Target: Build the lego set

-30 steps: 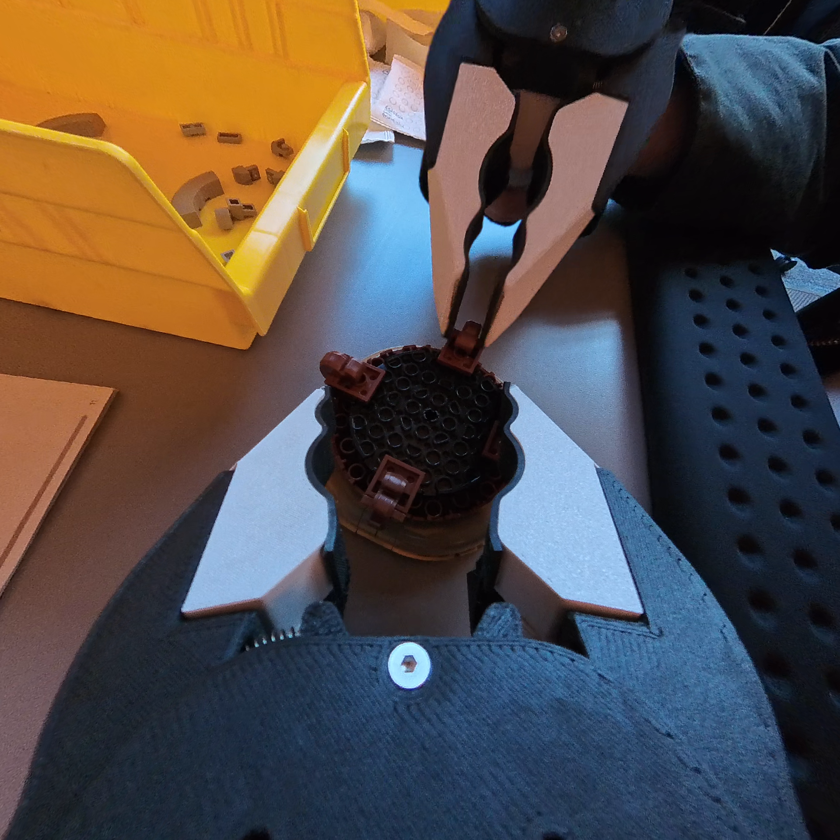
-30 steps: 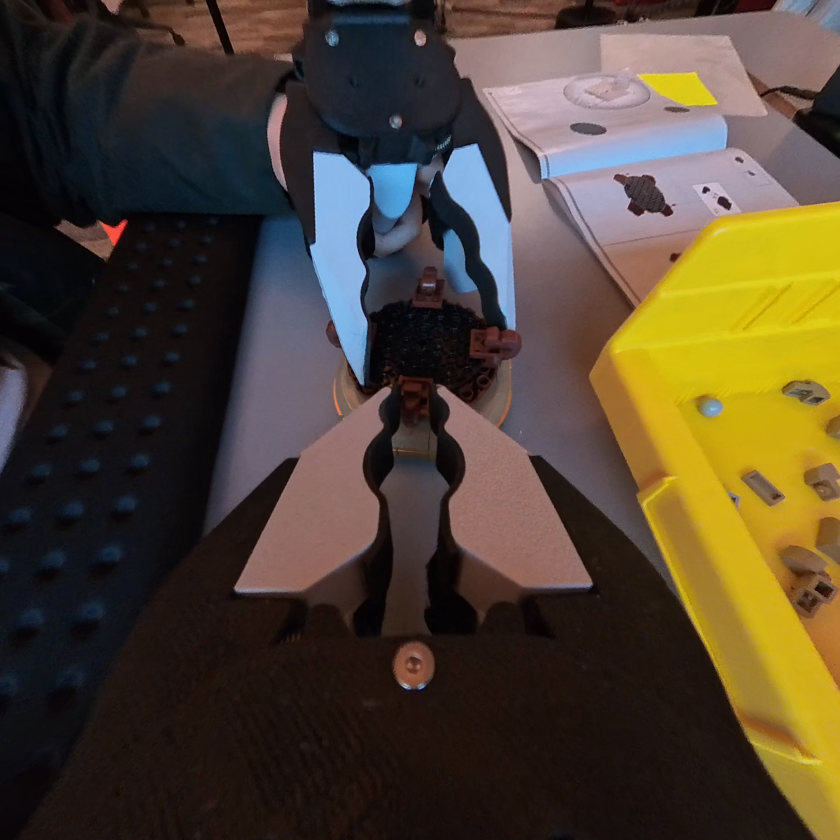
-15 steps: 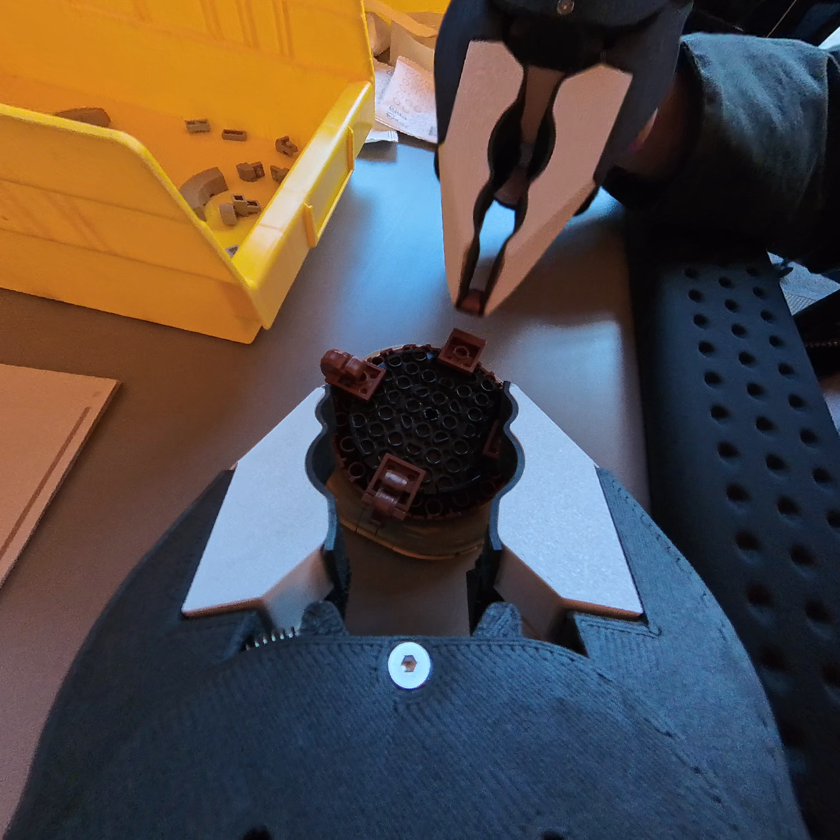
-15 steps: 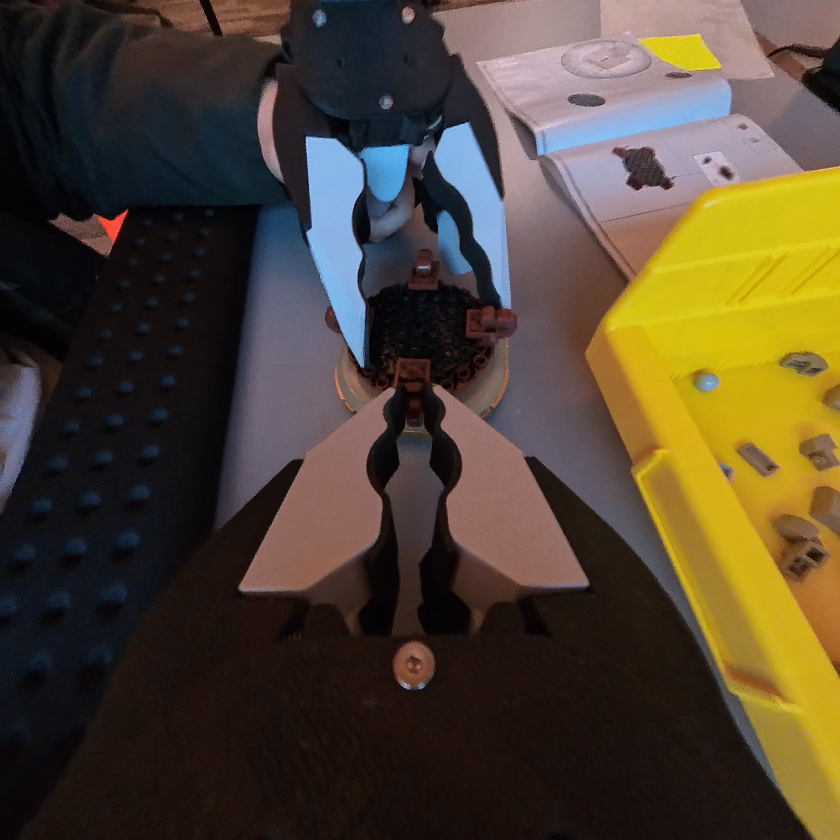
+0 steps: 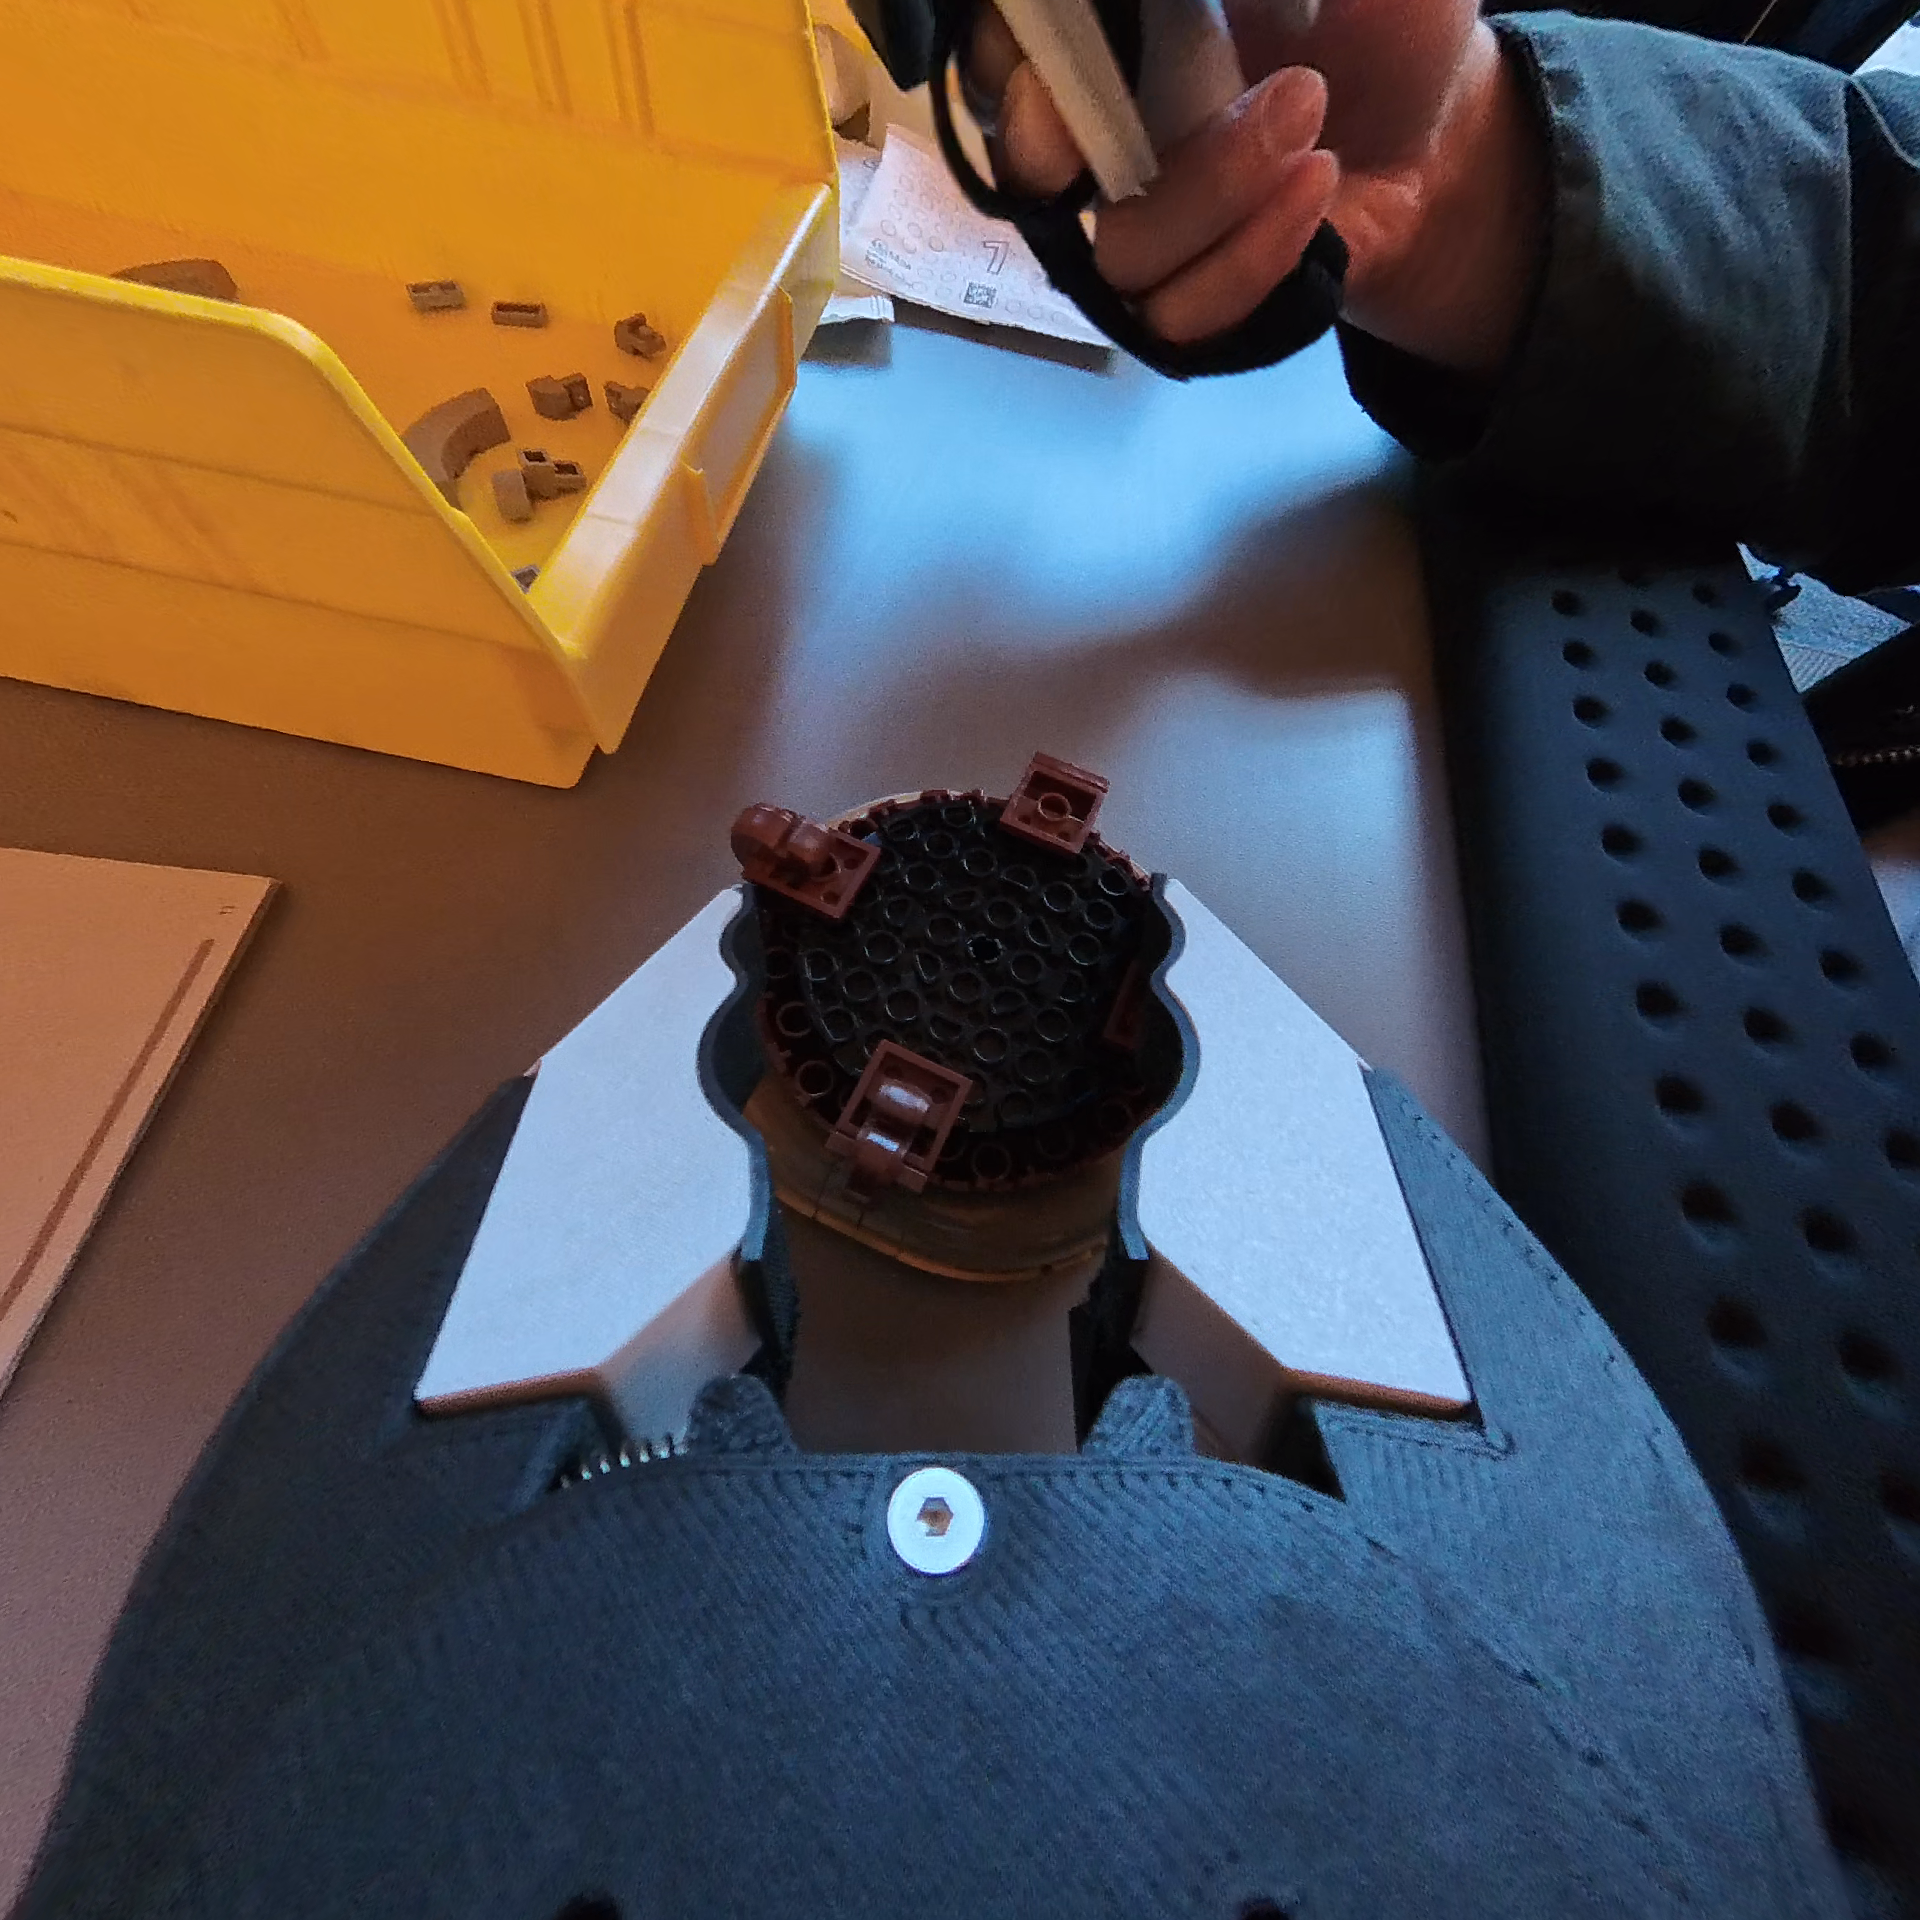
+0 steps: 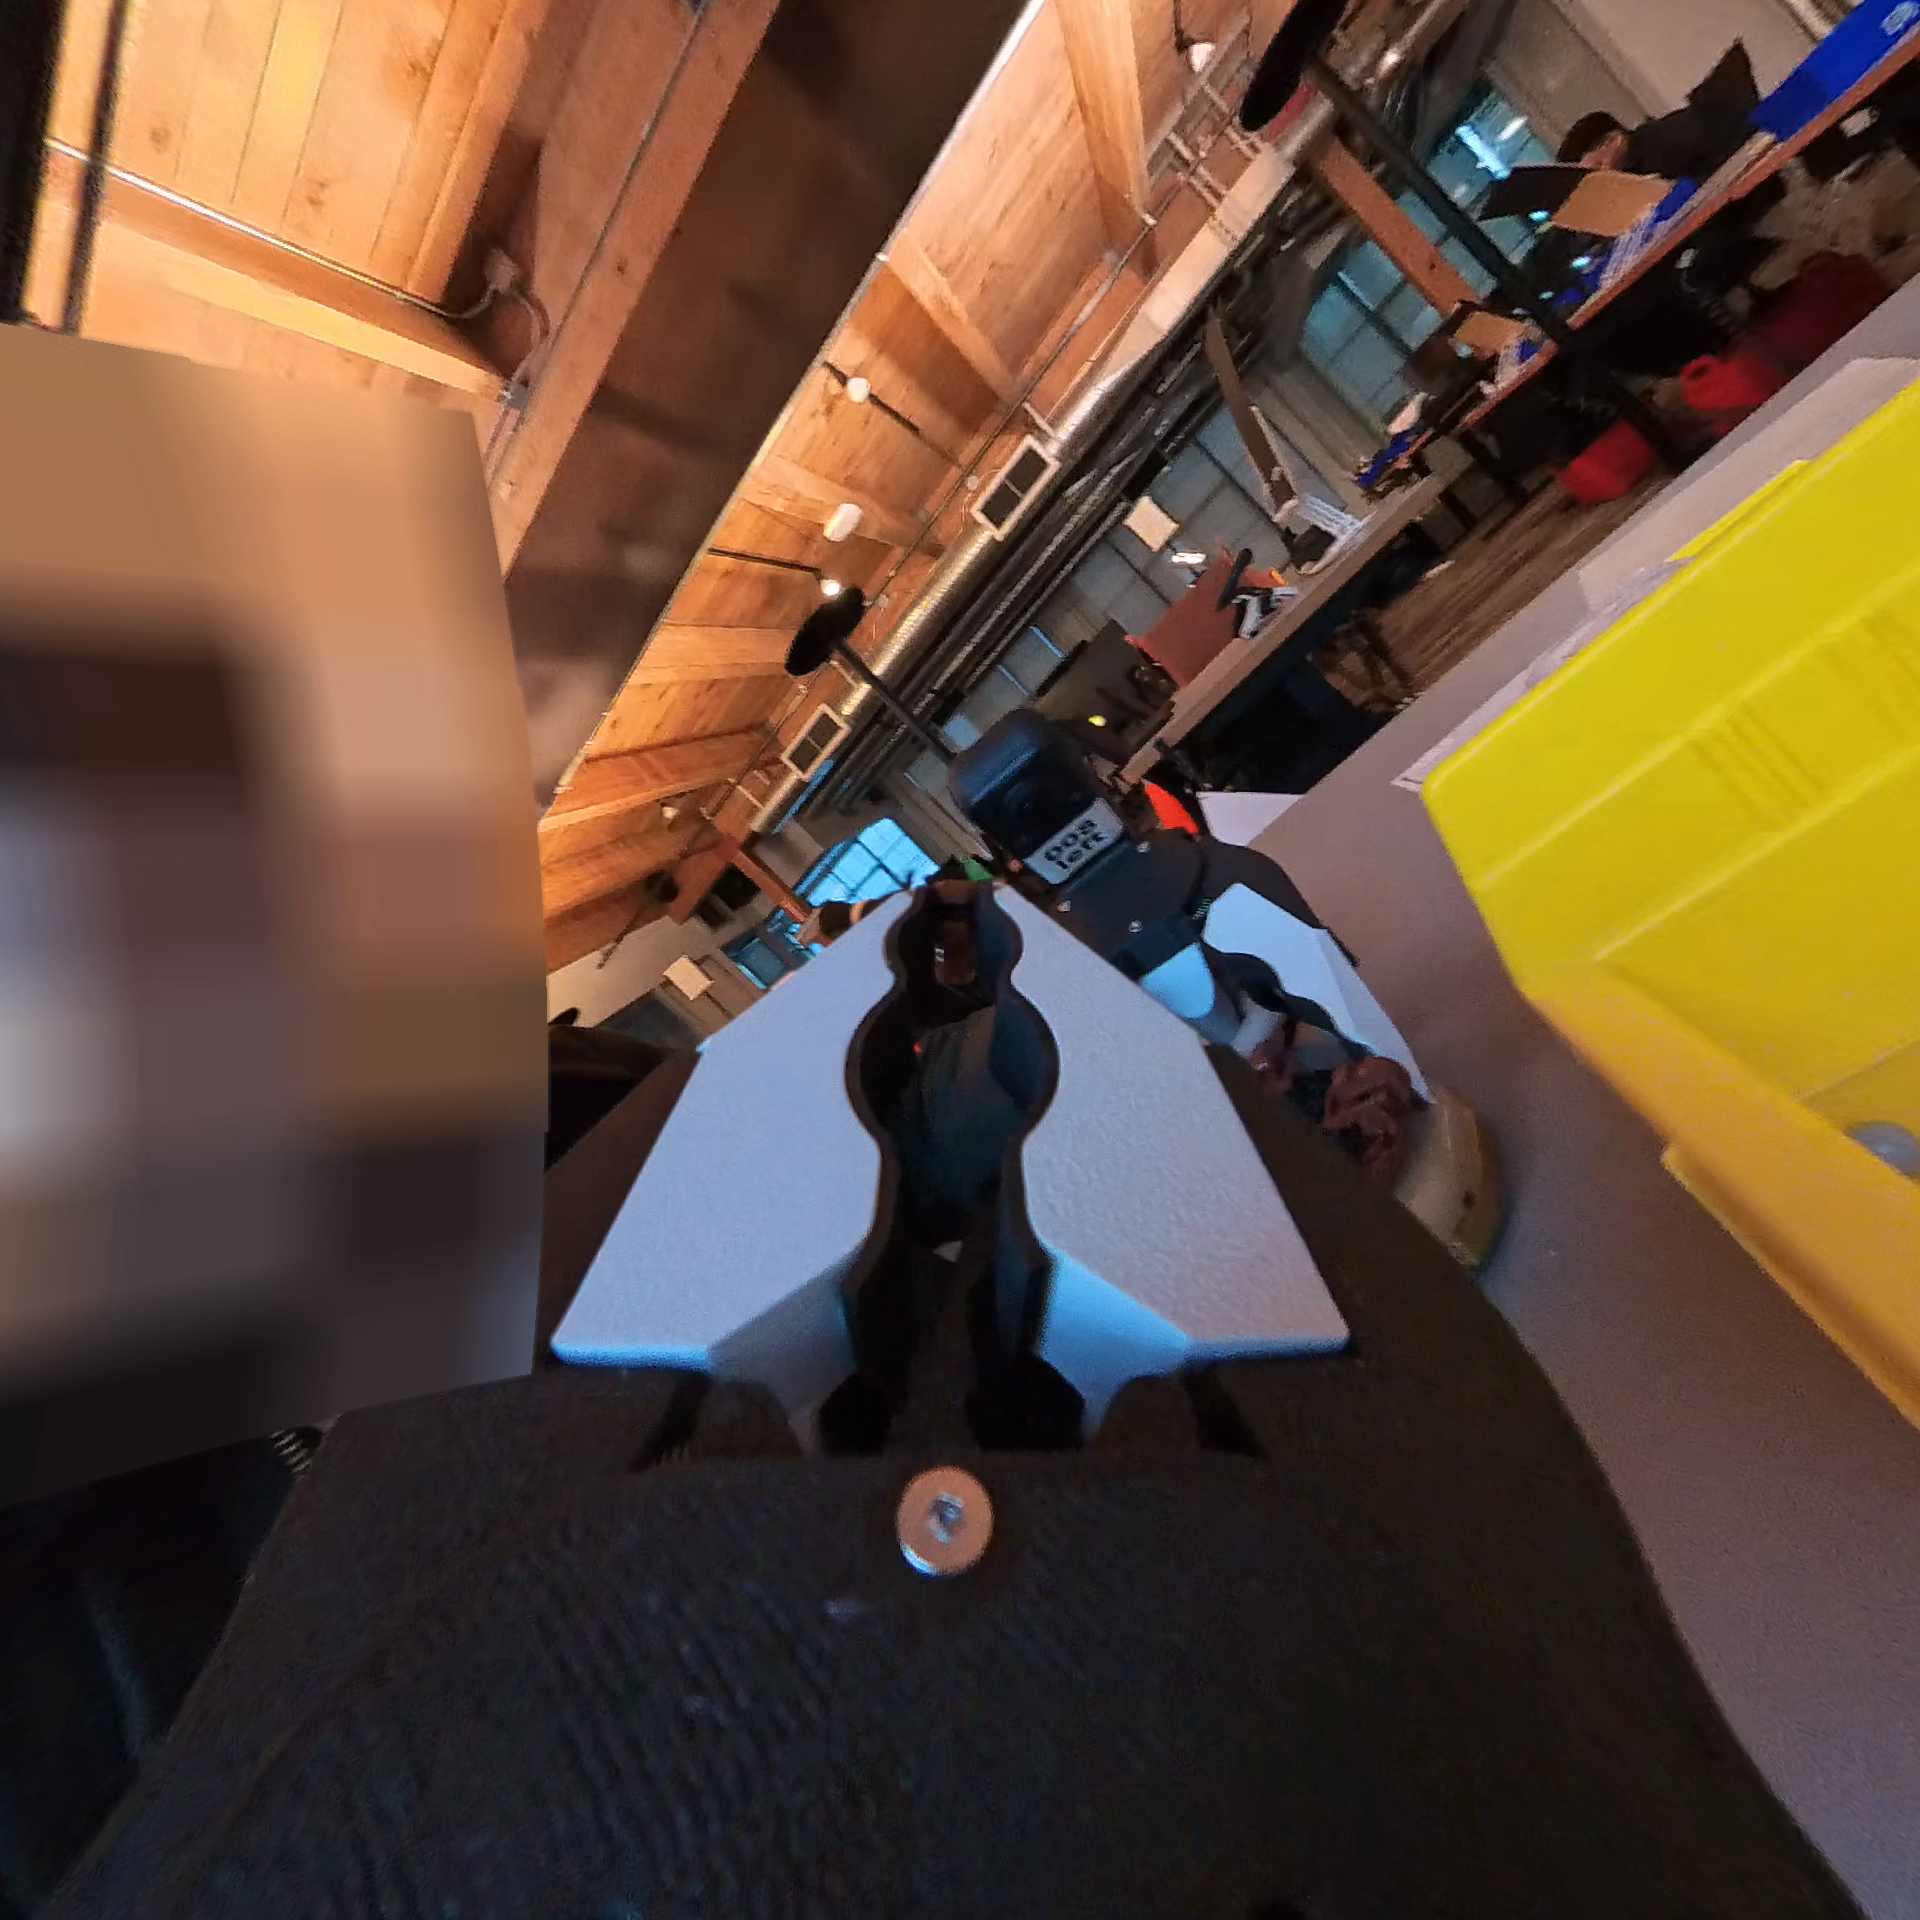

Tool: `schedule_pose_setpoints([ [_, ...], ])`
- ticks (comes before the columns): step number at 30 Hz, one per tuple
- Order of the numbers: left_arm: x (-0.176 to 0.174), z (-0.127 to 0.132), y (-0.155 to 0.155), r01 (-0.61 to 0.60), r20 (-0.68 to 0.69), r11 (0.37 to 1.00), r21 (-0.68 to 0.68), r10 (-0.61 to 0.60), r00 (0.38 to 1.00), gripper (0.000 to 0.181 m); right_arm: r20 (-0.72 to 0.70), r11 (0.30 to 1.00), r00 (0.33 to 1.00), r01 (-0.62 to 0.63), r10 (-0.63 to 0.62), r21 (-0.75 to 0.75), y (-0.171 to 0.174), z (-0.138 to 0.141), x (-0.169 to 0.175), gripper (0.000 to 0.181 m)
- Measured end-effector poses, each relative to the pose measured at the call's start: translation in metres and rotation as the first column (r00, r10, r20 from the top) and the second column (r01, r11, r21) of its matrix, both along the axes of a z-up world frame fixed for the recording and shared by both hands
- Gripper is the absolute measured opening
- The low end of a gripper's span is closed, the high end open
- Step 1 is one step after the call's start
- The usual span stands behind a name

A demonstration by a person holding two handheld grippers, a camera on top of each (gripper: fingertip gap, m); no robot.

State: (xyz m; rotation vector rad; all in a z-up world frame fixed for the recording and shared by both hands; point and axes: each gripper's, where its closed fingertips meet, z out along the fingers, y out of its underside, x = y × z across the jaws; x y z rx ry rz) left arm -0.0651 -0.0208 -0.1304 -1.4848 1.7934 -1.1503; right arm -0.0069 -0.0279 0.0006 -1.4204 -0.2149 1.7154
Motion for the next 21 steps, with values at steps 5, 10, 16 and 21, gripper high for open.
schedule_pose_setpoints([
  [5, -0.002, 0.0, -0.002, 0.036, -0.005, 0.999, -0.006, -0.036, 0.999, 0.075, 0.473, 0.925, 0.798, 0.357, -0.373, 0.129, 0.061, -0.036, 0.019, 0.004],
  [10, -0.009, 0.001, -0.001, 0.041, -0.029, 0.999, -0.025, -0.041, 0.999, 0.079, 0.805, 0.794, 0.271, 0.494, -0.528, 0.355, 0.111, -0.074, 0.055, 0.029],
  [16, -0.018, 0.0, 0.009, 0.004, -0.082, 1.0, -0.022, -0.006, 0.997, 0.088, 0.716, 0.77, 0.334, 0.454, -0.613, 0.448, 0.095, -0.047, 0.055, 0.036],
  [21, -0.022, -0.001, 0.01, -0.017, -0.117, 0.998, -0.055, 0.011, 0.993, 0.089, 0.705, 0.868, 0.527, 0.147, -0.475, 0.475, 0.054, -0.049, -0.037, 0.023],
])
